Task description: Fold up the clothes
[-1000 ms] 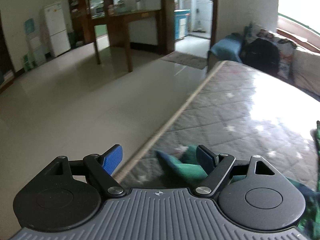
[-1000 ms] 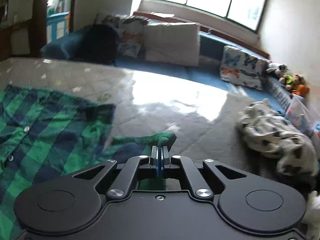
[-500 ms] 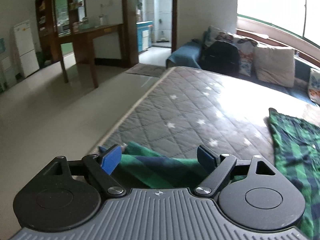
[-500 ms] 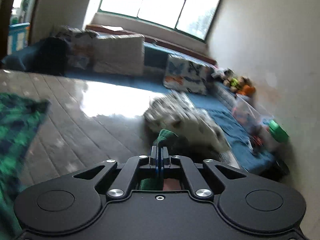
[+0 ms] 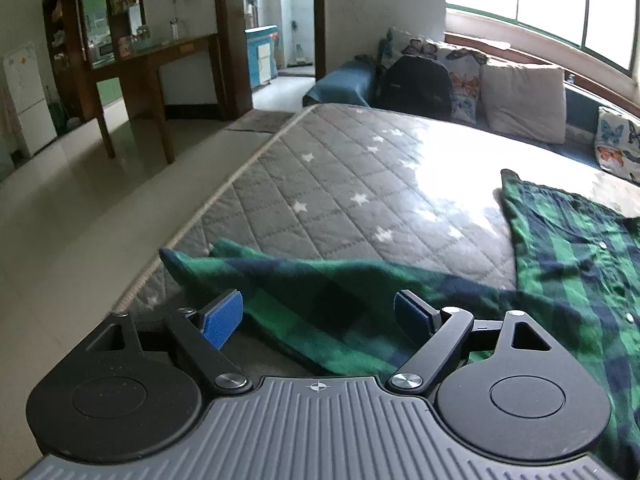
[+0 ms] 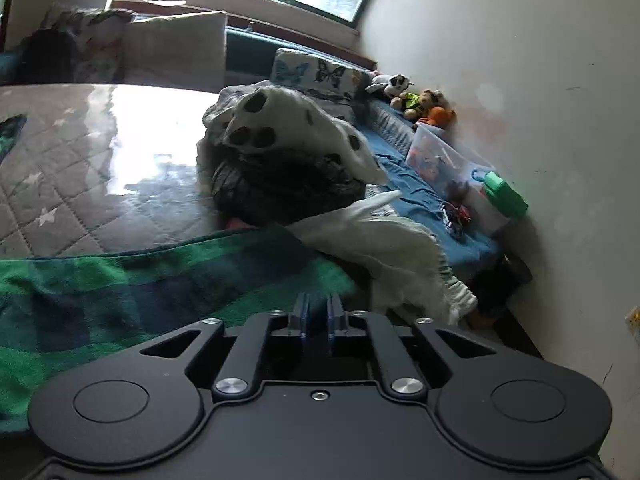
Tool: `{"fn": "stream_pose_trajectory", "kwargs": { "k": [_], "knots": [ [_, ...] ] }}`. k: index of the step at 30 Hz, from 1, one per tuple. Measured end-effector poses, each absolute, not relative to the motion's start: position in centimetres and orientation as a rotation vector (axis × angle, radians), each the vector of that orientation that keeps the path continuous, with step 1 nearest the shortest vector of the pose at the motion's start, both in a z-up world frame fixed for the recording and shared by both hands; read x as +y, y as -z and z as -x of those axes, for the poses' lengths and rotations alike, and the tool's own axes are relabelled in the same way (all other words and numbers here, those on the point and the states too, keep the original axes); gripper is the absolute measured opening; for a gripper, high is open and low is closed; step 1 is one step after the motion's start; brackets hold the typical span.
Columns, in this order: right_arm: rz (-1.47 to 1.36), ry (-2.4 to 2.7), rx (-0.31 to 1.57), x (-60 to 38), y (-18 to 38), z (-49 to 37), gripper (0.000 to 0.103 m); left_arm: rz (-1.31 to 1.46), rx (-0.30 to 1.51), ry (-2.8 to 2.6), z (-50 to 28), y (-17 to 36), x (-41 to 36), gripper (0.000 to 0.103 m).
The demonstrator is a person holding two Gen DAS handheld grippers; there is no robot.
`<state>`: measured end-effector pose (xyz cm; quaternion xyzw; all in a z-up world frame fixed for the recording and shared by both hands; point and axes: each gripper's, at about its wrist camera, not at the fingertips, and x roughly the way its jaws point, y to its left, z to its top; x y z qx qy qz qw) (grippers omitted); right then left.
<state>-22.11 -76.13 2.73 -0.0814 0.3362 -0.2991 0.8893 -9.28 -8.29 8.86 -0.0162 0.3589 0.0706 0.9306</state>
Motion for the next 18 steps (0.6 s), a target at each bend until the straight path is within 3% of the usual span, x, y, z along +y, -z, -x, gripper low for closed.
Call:
{"fn": "stream_pose_trajectory", "kwargs": {
  "k": [2, 16, 18],
  "knots": [
    [0.182, 0.585, 0.673, -74.7, -3.0, 22.4, 0.033, 0.033, 0.74, -0.137, 9.9, -8.7, -8.5, 0.084],
    [0.065, 0.171, 0.718, -64.9, -0.2, 22.9, 0.037, 0.028, 0.753, -0.072, 13.7, -6.8, -11.5, 0.084],
    [0.042, 0.187, 0.711, -65.4, -0.1, 23.0, 0.042, 0.034, 0.752, -0.069, 14.2, -6.6, -12.0, 0.084]
  ]
}}
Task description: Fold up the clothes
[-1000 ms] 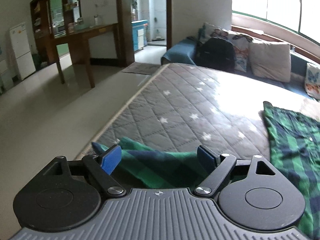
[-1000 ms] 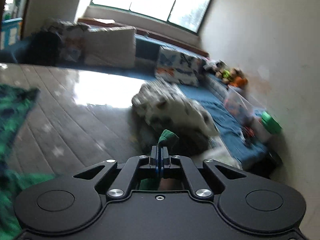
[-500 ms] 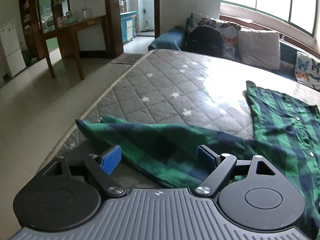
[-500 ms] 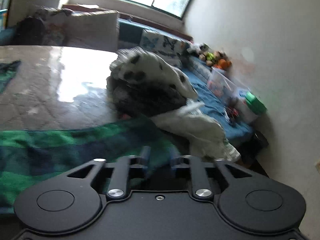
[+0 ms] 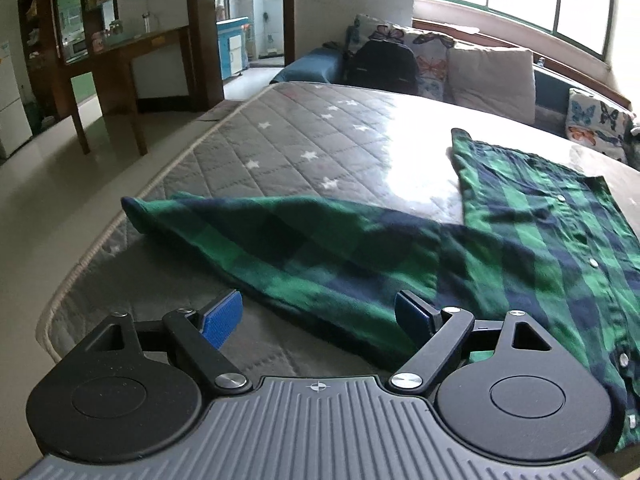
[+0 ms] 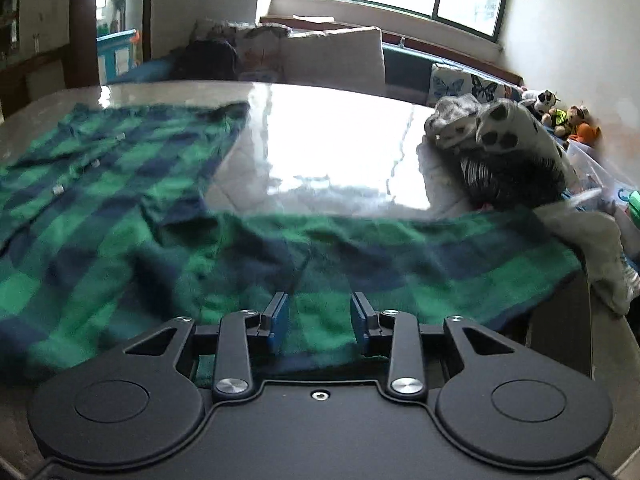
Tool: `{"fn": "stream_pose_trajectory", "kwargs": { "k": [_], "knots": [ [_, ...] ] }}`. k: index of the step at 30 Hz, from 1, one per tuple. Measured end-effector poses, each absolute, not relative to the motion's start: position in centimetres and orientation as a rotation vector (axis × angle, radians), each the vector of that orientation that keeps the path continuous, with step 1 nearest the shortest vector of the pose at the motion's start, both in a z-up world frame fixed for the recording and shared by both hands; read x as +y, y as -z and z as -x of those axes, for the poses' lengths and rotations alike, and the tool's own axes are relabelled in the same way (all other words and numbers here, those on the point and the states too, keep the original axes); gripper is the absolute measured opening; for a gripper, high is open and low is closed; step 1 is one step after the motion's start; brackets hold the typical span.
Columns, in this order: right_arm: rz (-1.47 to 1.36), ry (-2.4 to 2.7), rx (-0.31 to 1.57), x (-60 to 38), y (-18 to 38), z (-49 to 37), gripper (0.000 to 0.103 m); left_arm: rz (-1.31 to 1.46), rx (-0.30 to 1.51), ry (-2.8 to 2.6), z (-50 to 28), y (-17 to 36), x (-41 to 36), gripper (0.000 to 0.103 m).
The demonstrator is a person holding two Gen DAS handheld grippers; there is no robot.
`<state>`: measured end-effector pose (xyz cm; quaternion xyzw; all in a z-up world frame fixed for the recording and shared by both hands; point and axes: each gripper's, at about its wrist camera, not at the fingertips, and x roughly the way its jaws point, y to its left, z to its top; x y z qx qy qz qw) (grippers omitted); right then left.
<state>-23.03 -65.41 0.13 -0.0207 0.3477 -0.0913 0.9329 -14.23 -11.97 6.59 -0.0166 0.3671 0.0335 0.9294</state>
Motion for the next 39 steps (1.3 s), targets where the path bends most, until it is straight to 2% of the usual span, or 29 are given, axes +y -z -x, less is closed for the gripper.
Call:
{"fn": "stream_pose_trajectory", "kwargs": {
  "k": [5, 11, 16, 20, 39],
  "knots": [
    [0.027, 0.225, 0.693, -65.8, -0.7, 24.4, 0.047, 0.046, 0.75, -0.061, 15.2, -6.3, -12.8, 0.085],
    [0.012, 0.224, 0.595, -63.9, -1.9, 27.0, 0.081, 0.029, 0.762, -0.066, 16.1, -6.0, -14.4, 0.085],
    [-0.038, 0.194, 0.547, -62.4, -2.9, 28.4, 0.086, 0.024, 0.76, -0.051, 17.1, -5.9, -15.7, 0.085],
    [-0.046, 0.184, 0.508, -61.2, -3.3, 29.4, 0.103, 0.03, 0.758, -0.043, 18.0, -5.8, -16.5, 0.085],
    [-0.124, 0.107, 0.483, -56.9, -3.5, 32.2, 0.103, 0.026, 0.803, 0.022, 20.2, -4.7, -20.2, 0.085]
  ]
}}
